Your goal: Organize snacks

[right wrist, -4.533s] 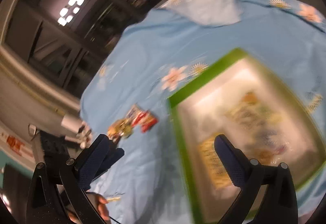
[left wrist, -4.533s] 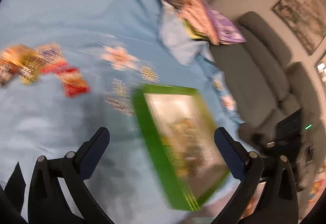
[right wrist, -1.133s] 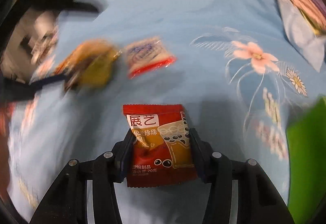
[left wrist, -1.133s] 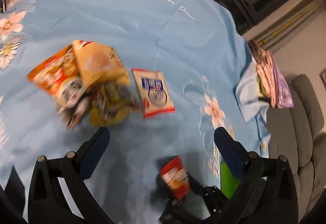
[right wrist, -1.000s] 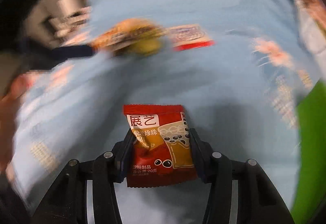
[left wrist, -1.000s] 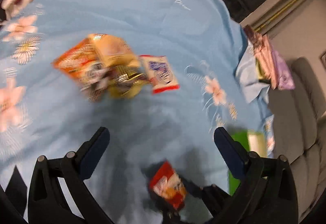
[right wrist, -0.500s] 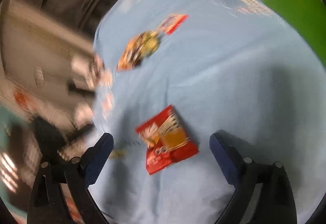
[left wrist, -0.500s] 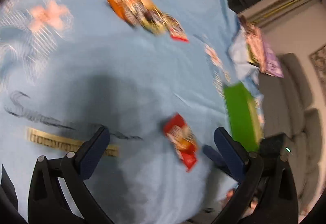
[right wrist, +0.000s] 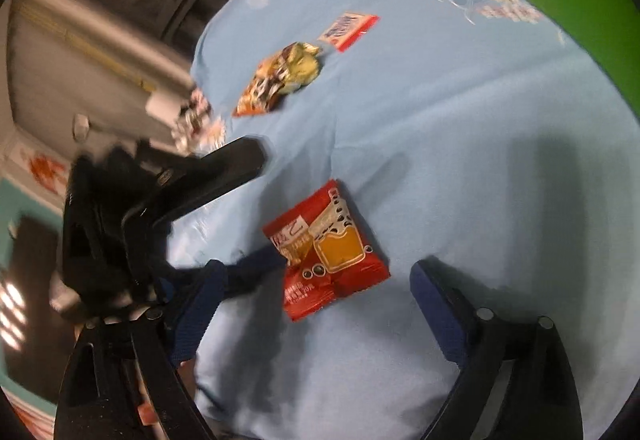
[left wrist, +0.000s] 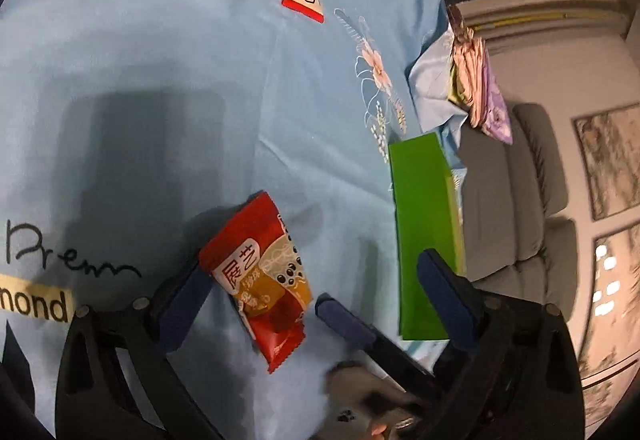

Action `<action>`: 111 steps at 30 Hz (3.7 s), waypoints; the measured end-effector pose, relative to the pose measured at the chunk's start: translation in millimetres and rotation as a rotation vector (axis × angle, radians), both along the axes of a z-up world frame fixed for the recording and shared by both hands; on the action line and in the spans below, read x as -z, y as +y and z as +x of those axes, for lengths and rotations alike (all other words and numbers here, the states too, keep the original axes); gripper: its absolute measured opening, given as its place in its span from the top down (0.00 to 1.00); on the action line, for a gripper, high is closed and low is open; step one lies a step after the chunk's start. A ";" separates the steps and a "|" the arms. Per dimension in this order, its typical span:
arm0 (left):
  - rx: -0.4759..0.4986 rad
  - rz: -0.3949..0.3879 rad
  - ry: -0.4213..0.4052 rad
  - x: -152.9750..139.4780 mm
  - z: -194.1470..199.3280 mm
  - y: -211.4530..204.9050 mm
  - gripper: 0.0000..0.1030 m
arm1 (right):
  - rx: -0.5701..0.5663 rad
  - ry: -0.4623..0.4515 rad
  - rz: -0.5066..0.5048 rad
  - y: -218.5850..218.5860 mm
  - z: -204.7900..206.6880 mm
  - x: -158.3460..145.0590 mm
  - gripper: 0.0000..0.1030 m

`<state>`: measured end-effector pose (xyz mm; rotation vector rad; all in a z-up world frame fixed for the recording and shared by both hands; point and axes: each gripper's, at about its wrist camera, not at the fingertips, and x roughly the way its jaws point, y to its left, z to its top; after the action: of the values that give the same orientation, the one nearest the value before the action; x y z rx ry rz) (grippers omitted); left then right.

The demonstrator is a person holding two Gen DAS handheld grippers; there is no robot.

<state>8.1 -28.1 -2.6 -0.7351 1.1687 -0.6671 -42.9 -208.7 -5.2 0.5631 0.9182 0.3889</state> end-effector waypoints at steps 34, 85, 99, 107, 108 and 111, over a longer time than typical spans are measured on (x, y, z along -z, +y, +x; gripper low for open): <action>-0.102 0.115 0.000 14.0 -5.3 32.6 0.81 | -0.052 -0.234 -0.352 40.9 -12.5 -3.8 0.40; 0.084 0.262 -0.507 -137.8 -27.6 -178.8 0.00 | 0.608 -0.353 -0.420 -162.7 -108.8 -104.0 0.01; -0.251 0.720 -0.516 -67.4 -30.9 -4.3 0.00 | 0.183 -0.208 -0.170 -45.8 -9.9 -117.0 0.01; -0.215 1.015 -0.446 -28.0 -24.8 35.5 0.00 | -0.067 -0.048 -0.296 46.4 82.5 -112.4 0.01; -0.211 1.056 -0.438 -24.7 -25.1 38.3 0.00 | -0.075 -0.032 -0.305 51.9 90.3 -111.2 0.01; -0.205 1.067 -0.453 -19.2 -25.7 44.8 0.00 | -0.107 0.023 -0.368 72.1 126.2 -108.7 0.01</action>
<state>-17.6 16.7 16.6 0.2045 0.8370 0.0279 83.3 -136.7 103.4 0.1820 1.0157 0.3002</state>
